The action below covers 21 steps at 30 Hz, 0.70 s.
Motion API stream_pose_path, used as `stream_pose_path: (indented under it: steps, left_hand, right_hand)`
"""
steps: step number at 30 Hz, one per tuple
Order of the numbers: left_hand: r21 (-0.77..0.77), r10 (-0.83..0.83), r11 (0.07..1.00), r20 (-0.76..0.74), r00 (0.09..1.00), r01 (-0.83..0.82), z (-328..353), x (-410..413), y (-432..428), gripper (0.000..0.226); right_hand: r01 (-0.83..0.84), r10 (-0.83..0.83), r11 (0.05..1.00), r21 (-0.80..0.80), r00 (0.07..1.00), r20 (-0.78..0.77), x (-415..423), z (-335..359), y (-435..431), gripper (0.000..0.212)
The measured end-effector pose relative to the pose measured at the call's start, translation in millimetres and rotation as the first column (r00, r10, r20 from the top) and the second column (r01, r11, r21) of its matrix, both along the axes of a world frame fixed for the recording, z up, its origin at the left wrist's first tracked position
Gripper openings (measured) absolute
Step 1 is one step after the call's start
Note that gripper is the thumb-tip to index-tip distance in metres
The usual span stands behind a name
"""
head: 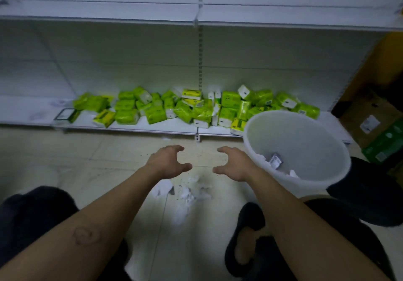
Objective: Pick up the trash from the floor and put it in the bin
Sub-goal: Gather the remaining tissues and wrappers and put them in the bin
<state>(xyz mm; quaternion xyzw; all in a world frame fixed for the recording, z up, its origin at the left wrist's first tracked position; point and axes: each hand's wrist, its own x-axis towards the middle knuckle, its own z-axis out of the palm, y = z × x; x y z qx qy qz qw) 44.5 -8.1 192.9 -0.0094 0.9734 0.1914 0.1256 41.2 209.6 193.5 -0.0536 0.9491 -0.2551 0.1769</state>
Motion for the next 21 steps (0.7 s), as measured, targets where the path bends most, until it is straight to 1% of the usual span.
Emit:
stream_pose_path:
  steps: [4,8,12,15,19,21]
  left_hand:
    - [0.046,0.078,0.996,0.04,0.996,-0.08,-14,20,-46,0.075]
    - [0.068,0.179,0.98,0.092,0.98,-0.185,-37,28,-84,0.075]
    - [0.08,0.271,0.956,0.134,0.953,-0.283,-70,25,-114,0.077]
    - [0.071,0.33,0.934,0.198,0.923,-0.35,-101,18,-134,0.079]
    - [0.042,0.327,0.934,0.308,0.894,-0.356,-151,12,-157,0.075]
    - [0.0,0.297,0.946,0.392,0.871,-0.323,-179,11,-166,0.075]
  right_hand:
    - [-0.093,0.089,0.992,0.079,0.995,0.055,8,-15,-37,0.078]
    - [-0.16,0.156,0.983,0.085,0.986,0.054,-4,-22,-74,0.077]
    - [-0.248,0.231,0.958,0.145,0.965,0.126,-21,-47,-108,0.077]
    - [-0.316,0.283,0.934,0.167,0.94,0.192,-39,-73,-132,0.077]
    - [-0.343,0.279,0.927,0.154,0.902,0.33,-63,-122,-154,0.077]
    - [-0.372,0.295,0.919,0.132,0.87,0.396,-74,-152,-163,0.076]
